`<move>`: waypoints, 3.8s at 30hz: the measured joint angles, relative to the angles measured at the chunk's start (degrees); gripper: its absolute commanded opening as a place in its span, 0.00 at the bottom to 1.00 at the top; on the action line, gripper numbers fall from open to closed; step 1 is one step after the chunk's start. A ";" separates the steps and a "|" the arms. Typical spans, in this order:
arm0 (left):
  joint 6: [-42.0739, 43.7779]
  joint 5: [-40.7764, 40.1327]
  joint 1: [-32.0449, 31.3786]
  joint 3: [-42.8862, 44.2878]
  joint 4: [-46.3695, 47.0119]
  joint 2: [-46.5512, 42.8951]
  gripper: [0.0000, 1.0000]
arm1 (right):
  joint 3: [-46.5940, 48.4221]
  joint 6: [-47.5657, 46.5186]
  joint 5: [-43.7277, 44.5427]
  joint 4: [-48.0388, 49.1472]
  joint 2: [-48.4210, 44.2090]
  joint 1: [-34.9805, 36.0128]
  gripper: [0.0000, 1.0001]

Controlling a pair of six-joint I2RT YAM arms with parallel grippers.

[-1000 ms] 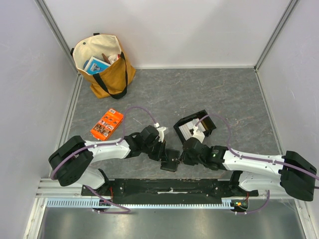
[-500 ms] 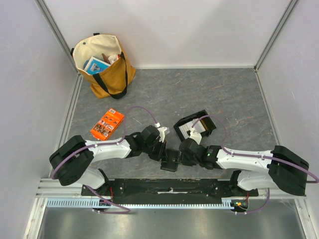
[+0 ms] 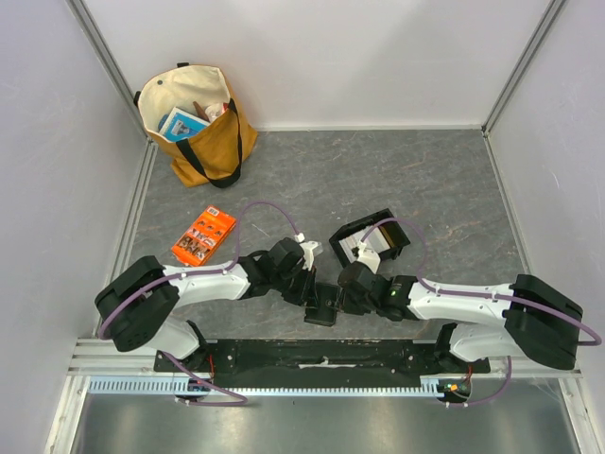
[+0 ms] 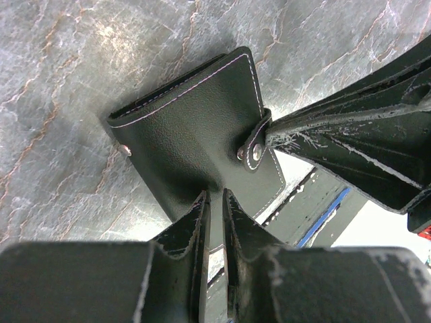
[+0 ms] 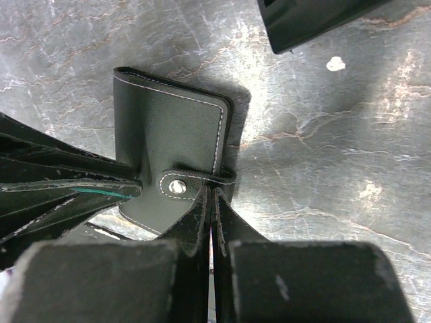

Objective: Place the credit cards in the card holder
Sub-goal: Close the card holder at the center of the board.

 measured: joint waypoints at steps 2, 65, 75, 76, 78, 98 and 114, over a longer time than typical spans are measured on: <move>0.00 0.00 -0.02 0.00 0.00 0.00 0.18 | 0.24 -0.22 -0.17 0.13 0.00 0.00 0.00; -0.55 -2.03 -0.57 -3.17 4.66 -1.66 0.17 | 24.13 -9.14 -12.48 -20.92 21.03 -7.82 0.15; -2.73 -2.95 -0.74 -6.32 9.01 -3.32 0.17 | 29.62 -10.88 -13.33 -27.08 25.70 -8.37 0.14; -3.02 -3.02 -0.74 -6.71 9.53 -3.43 0.17 | 29.97 -10.86 -13.33 -27.47 25.99 -8.37 0.14; -3.48 -3.08 -0.74 -7.13 10.25 -3.54 0.17 | 30.49 -10.82 -13.31 -28.06 26.38 -8.37 0.14; -5.62 -6.47 -1.38 -11.78 14.21 -12.68 0.27 | 29.49 -6.97 -12.09 -27.78 25.77 -7.98 0.14; -6.27 -6.88 -1.38 -8.57 18.08 -2.67 0.28 | 27.21 -6.73 -12.11 -24.83 23.87 -7.96 0.14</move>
